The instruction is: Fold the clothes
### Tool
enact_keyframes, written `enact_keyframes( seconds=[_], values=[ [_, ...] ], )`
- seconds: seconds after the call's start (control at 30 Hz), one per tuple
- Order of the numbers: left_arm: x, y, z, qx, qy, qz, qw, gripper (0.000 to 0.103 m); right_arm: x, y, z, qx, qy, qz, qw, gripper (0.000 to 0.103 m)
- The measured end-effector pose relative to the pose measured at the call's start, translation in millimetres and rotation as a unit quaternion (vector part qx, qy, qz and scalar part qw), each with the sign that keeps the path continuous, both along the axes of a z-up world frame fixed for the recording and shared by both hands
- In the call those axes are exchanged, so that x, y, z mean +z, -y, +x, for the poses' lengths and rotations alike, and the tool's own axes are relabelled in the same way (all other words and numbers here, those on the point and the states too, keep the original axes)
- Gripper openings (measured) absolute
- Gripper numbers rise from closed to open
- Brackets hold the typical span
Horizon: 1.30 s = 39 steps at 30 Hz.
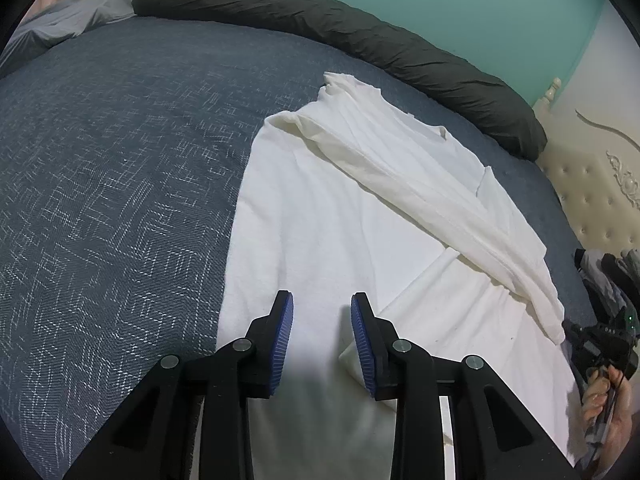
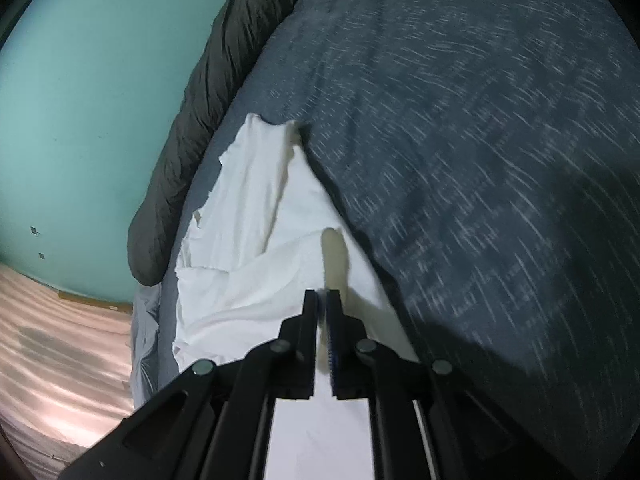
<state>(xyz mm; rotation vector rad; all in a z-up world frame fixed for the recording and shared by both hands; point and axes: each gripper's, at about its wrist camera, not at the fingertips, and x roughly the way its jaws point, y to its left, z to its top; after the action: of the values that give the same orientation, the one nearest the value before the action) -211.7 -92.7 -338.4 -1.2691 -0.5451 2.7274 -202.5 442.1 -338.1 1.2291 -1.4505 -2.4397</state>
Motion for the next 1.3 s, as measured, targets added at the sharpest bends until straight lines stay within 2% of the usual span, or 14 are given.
enact_keyframes(
  seconds=[0.03,0.1,0.13,0.27,0.33,0.4,0.53,0.73,0.93,1.0,1.03,1.07,1.13,1.3],
  values=[
    [-0.1,-0.2,-0.3,0.0,0.0,0.0,1.0,0.033,-1.3,0.1,0.6,0.0,0.003,0.0,1.0,0.01],
    [-0.5,-0.4,-0.6,0.0,0.0,0.002,1.0,0.035,1.2,3.9,5.7,0.009,0.004,0.005,1.0,0.03],
    [-0.6,-0.5,-0.4,-0.001,0.0,0.003,1.0,0.035,3.1,7.3,6.4,0.013,0.003,0.008,1.0,0.034],
    [-0.4,-0.7,0.1,-0.002,0.0,0.005,1.0,0.035,9.9,21.6,6.0,0.035,-0.004,0.031,0.999,0.035],
    [-0.5,-0.9,0.1,-0.002,0.0,0.005,1.0,0.035,12.5,27.1,6.2,0.042,0.004,0.058,0.997,0.031],
    [-0.9,-1.2,-0.5,-0.002,0.001,0.006,1.0,0.035,15.9,28.5,8.7,0.04,0.01,0.077,0.996,0.017],
    [-1.4,-2.3,-1.1,-0.002,0.001,0.004,1.0,0.036,23.3,26.5,13.1,0.046,-0.007,0.088,0.995,0.012],
    [-1.3,-2.3,-1.4,-0.003,0.0,0.005,1.0,0.036,26.3,25.9,13.6,0.055,-0.036,0.075,0.995,0.006],
    [-0.6,-2.4,-2.7,-0.003,0.001,0.007,1.0,0.036,34.9,18.1,16.6,0.049,-0.064,0.021,0.997,0.001],
    [-0.3,-2.6,-2.9,-0.003,0.001,0.007,1.0,0.036,36.8,15.9,17.4,0.047,-0.072,-0.032,0.996,0.001],
    [-0.3,-2.5,-2.9,-0.003,0.001,0.008,1.0,0.036,35.2,11.8,17.5,0.042,-0.081,-0.081,0.993,0.001],
    [-0.4,-1.8,-3.0,-0.004,0.001,0.007,1.0,0.036,36.0,9.1,17.0,0.038,-0.086,-0.097,0.991,0.001],
    [-0.5,-0.4,-3.3,-0.006,0.001,0.007,1.0,0.036,38.1,1.2,12.8,0.026,-0.092,-0.09,0.991,0.001],
    [-1.0,-1.3,-3.9,-0.006,0.002,0.004,1.0,0.037,19.0,-23.8,3.8,-0.02,-0.077,-0.082,0.993,0.001]
  ],
)
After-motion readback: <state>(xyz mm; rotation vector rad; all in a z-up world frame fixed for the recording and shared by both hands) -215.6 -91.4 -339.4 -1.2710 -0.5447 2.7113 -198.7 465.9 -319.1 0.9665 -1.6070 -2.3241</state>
